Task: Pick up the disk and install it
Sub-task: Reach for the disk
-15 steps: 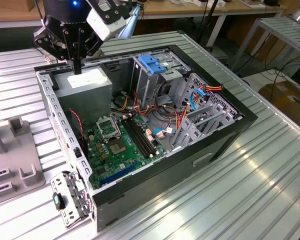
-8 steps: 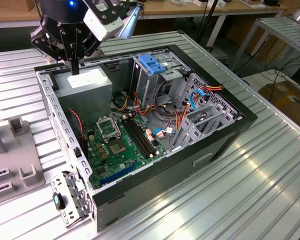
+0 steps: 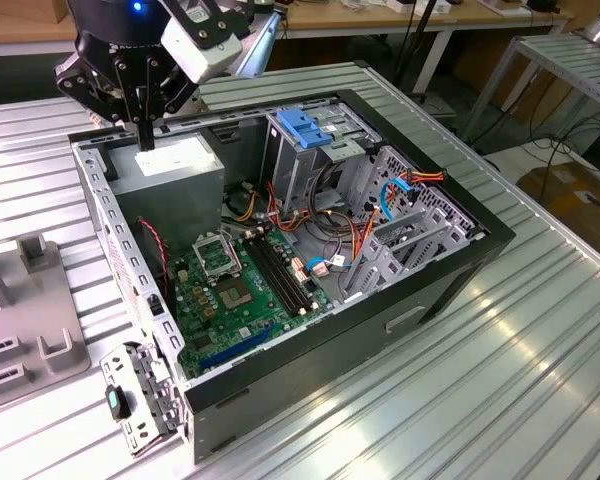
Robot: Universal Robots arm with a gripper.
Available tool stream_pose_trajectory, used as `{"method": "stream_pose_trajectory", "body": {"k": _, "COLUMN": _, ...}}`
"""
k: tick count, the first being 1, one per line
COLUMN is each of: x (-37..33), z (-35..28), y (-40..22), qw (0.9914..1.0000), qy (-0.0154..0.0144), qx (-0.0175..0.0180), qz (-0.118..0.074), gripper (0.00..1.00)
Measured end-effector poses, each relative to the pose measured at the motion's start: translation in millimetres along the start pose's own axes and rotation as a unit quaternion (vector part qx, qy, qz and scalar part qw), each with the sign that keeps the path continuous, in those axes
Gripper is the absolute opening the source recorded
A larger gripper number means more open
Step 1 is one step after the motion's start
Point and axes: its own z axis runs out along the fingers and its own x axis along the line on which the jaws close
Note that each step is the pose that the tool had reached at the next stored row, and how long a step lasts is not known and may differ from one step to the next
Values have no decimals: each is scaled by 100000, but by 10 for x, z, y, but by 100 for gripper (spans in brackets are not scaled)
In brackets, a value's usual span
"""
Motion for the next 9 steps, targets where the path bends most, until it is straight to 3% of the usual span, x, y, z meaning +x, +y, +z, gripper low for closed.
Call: {"method": "stream_pose_trajectory", "body": {"k": 9, "x": 34, "z": 0, "y": -3, "qw": 100000, "qy": -2, "qx": -4, "qz": -1, "gripper": 11}}
